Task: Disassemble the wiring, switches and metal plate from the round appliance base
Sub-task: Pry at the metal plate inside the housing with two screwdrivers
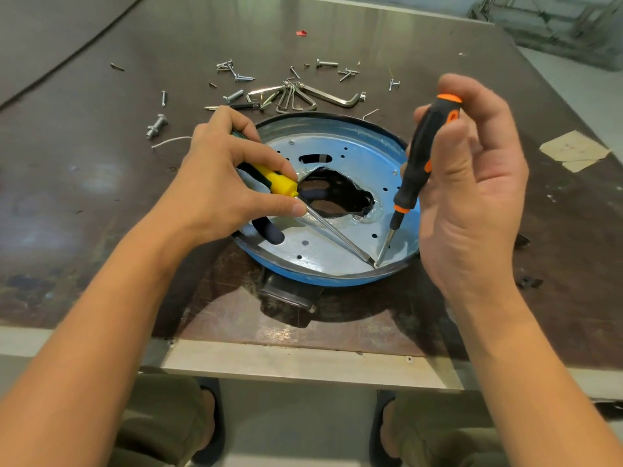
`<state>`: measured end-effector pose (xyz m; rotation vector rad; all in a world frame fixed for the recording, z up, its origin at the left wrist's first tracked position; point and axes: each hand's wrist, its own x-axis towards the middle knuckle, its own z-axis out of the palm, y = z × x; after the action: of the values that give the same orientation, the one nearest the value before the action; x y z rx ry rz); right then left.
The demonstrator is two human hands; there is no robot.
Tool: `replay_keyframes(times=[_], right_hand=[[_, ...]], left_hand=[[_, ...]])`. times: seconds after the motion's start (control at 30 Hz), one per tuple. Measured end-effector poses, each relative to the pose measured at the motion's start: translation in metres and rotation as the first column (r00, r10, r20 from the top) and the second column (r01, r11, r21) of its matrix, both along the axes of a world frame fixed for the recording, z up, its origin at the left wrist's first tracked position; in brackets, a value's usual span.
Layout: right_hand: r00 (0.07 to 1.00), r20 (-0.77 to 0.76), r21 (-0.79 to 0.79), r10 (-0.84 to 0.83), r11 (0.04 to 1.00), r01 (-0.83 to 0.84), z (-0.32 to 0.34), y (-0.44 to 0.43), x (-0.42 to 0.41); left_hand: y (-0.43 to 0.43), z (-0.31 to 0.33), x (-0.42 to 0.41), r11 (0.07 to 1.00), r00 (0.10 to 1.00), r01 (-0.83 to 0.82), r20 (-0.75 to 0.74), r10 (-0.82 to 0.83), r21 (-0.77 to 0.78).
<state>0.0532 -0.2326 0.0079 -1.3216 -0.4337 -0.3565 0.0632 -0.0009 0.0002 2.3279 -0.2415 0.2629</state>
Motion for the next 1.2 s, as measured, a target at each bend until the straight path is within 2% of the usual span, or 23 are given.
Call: replay_keyframes(times=[0.13, 0.3, 0.43, 0.77, 0.9, 1.1, 1.2], right_hand=[[1.0, 0.0, -0.028, -0.014, 1.0, 0.014, -0.004, -0.002, 0.003], [0.999, -0.041, 0.03, 0.022, 0.999, -0.021, -0.003, -0.003, 0.004], [1.0, -0.011, -0.038, -0.019, 0.999, 0.018, 0.001, -0.001, 0.005], [0.999, -0.045, 0.004, 0.005, 1.0, -0.005, 0.002, 0.0, 0.003], [0.997, -0.02, -0.045, -0.068, 0.997, 0.067, 0.004, 0.003, 0.0], [0.991, -0.103, 0.016, -0.084, 0.996, 0.086, -0.002, -0.002, 0.006], [0.996, -0.066, 0.001, -0.058, 0.998, 0.058, -0.003, -0.003, 0.006]], left_hand=[[-0.001, 0.0, -0.001, 1.0, 1.0, -0.002, -0.009, 0.002, 0.0], [-0.001, -0.001, 0.0, 1.0, 1.0, -0.015, -0.006, 0.015, 0.005], [-0.001, -0.001, 0.0, 1.0, 1.0, -0.018, -0.004, 0.018, -0.002], [-0.002, -0.002, 0.0, 1.0, 1.0, -0.019, 0.009, 0.019, -0.004], [-0.002, -0.002, 0.0, 1.0, 1.0, -0.017, 0.002, 0.017, -0.014], [-0.002, -0.001, 0.0, 1.0, 1.0, -0.017, -0.001, 0.017, -0.006], [-0.002, -0.002, 0.0, 1.0, 1.0, -0.016, 0.005, 0.016, -0.001]])
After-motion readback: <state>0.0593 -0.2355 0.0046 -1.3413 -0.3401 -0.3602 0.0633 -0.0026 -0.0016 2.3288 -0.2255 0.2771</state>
